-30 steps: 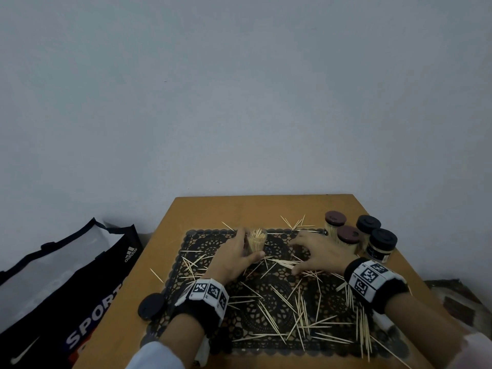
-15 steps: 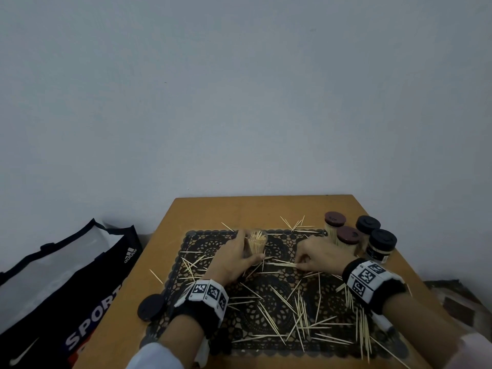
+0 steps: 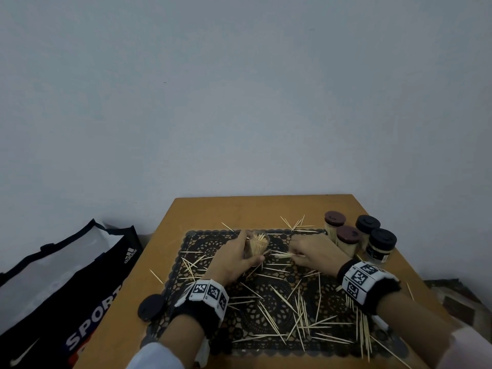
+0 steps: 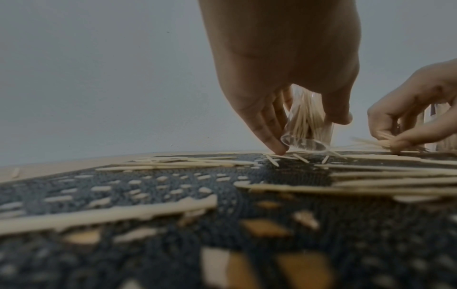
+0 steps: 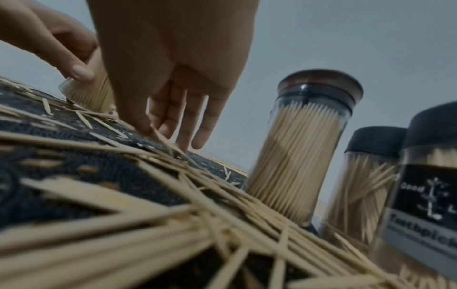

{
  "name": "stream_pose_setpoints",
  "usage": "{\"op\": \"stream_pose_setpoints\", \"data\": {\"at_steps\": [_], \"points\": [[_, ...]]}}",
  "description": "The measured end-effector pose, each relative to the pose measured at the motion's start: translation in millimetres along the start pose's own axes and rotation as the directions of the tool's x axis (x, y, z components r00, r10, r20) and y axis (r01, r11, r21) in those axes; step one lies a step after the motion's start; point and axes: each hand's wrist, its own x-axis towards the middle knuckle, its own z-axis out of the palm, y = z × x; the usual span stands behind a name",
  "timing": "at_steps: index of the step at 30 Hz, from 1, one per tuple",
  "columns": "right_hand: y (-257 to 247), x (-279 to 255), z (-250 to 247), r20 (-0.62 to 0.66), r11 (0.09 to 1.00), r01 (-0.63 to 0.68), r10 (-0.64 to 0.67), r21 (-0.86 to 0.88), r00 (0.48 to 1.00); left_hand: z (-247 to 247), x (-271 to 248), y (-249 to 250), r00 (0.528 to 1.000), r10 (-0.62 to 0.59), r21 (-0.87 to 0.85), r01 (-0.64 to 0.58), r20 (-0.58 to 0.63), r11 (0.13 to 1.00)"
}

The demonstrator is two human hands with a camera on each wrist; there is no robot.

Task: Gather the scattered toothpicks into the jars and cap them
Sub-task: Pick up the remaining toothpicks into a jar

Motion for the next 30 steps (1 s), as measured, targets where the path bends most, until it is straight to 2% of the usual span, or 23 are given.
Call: {"op": "stream_pose_setpoints", "data": {"at_steps": [3,6,8,13,17,22,25,27,29,30], "points": [[2,1,3,-0.225,0.999,-0.04,0.041,0.011,0.974,-1,-1,0,1.0,-0.004,0.022,0.005,-0.029,1.0],[3,1,3,-0.318,0.995,-0.072,0.089,0.066,0.944,-3,-1,0,0.998,0.001,0.038,0.001,-0.056,0.999],[4,0,3,-0.348,0.997,-0.047,0.065,0.061,0.935,-2,0,-1,0.998,0.018,0.049,-0.015,-0.052,0.999],[4,1,1,-0.317,0.997,0.077,-0.074,-0.004,0.946,-1,1,-2,0.999,0.052,0.091,-0.051,-0.004,0.995],[-1,2,0,-0.291,0.995,0.104,-0.099,0.003,0.952,-1,0,1,0.996,0.088,0.099,-0.09,0.026,0.991],[-6,8,-15,-0.302,0.991,0.135,-0.123,0.02,0.945,-1,-1,3,0.993,0.112,0.027,-0.113,0.031,0.993],[-20,16,-27,-0.221,0.988,0.152,-0.144,0.02,0.965,0,0,5,0.99,0.127,-0.026,-0.126,0.065,0.992],[-27,23,-34,-0.138,0.987,0.122,-0.108,0.1,0.985,0,0,6,0.99,0.119,-0.021,-0.118,0.073,0.993],[-30,29,-41,-0.099,0.955,0.03,-0.001,0.295,0.995,0,0,6,0.992,0.111,-0.027,-0.109,0.063,0.994],[-30,31,-43,-0.094,0.911,-0.024,0.069,0.412,0.993,0,-1,7,0.993,0.106,-0.046,-0.104,0.056,0.994]]}}
